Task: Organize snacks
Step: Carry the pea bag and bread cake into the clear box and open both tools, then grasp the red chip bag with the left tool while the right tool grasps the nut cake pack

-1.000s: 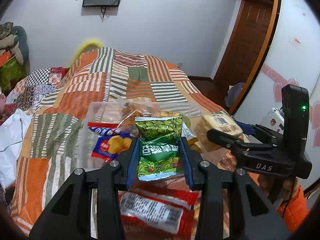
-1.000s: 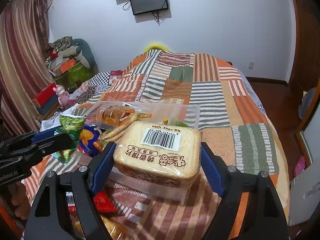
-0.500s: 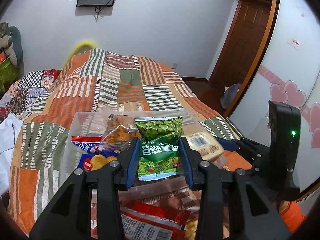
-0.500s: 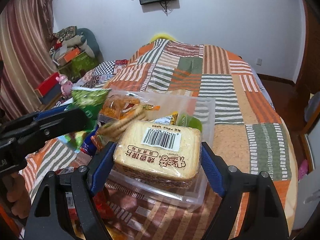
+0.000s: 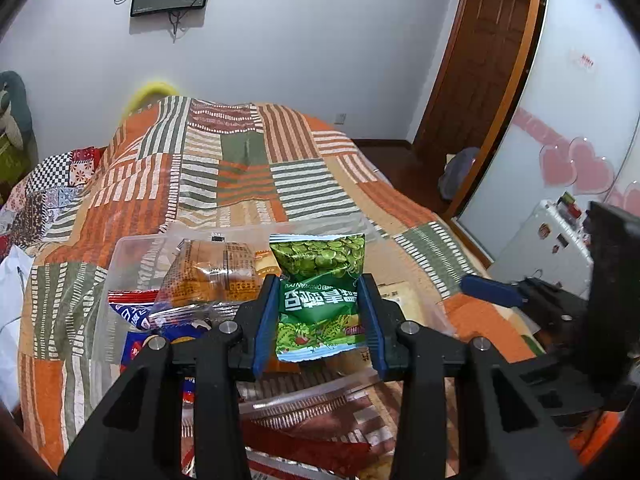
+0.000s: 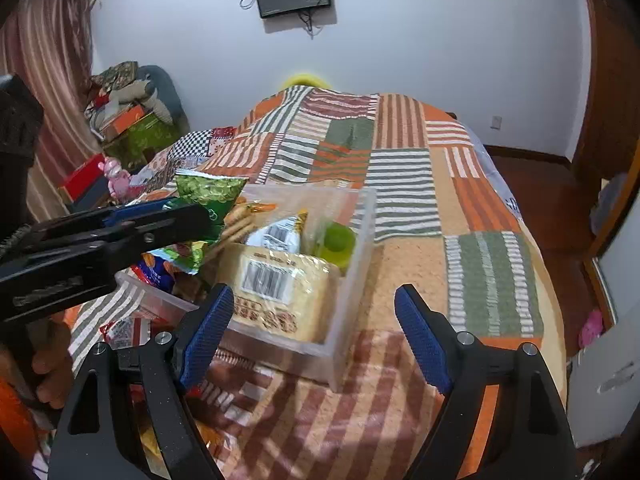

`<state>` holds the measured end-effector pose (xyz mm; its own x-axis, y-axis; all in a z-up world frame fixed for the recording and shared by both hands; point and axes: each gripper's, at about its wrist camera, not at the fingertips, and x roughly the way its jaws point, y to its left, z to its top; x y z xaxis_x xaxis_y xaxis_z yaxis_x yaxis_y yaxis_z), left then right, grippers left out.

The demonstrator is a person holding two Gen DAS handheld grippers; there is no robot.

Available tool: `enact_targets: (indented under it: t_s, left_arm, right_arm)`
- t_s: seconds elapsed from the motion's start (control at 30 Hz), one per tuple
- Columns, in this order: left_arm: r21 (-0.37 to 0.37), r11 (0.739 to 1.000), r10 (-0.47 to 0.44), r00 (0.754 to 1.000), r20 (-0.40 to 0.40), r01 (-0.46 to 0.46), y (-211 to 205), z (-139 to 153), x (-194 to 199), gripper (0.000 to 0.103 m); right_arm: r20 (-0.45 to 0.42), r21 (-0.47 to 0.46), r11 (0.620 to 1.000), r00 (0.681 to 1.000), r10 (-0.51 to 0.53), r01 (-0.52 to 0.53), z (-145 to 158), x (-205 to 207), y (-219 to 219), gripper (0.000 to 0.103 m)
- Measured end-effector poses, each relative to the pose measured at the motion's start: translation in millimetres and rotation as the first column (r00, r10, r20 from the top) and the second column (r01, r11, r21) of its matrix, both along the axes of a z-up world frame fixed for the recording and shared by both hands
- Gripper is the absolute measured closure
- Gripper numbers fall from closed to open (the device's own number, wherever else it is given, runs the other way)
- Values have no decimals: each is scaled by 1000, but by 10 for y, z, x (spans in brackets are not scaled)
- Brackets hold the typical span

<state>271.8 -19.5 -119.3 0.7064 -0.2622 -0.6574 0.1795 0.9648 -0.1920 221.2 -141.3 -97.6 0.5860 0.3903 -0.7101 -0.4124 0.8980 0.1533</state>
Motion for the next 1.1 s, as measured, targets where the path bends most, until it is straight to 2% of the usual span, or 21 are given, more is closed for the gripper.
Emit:
enact_targets:
  t_s: [0.1,0.23,0.33,0.37,0.63,0.77,0.93,1.1]
  left_arm:
    - [14,1000,27,999,-27,-26,9,-84,52,64]
    - [-4,1000,27,999,-45,-27,50,-117,39,59]
    - [-13,1000,18,999,-30,-18,63,-55,-43,43]
    - [-10,1000,21,1000,-17,-21,64,-23,-75,41]
    - [0,1000,27,999,22,-27,164,175,-392,34]
    - [15,999,35,999,17,-36,264,199,-621,31]
    - [30,999,41,999,-15,-40,353,111,-835,25]
    - [50,998,41,997,-69,-38,332,-126,-917,25]
  right_arm:
    - [-13,25,1000,1000,-7,7,10,-25,-47,22]
    - [-13,27,1000,1000,-6,7,18,-70,-48,22]
    - [-15,28,1000,1000,1,-1,19,-97,-28,22]
    - [-15,29,1000,1000,3,-2,23,-109,-17,22]
    - [-18,37,999,1000,23,-22,74,-224,54,22]
    - [-24,39,999,999,38,-37,85,-316,94,22]
    - [-46,28,998,997,66,-65,22,-445,177,22]
    - [-88,28,997,993,78,-76,-103,-537,212,22]
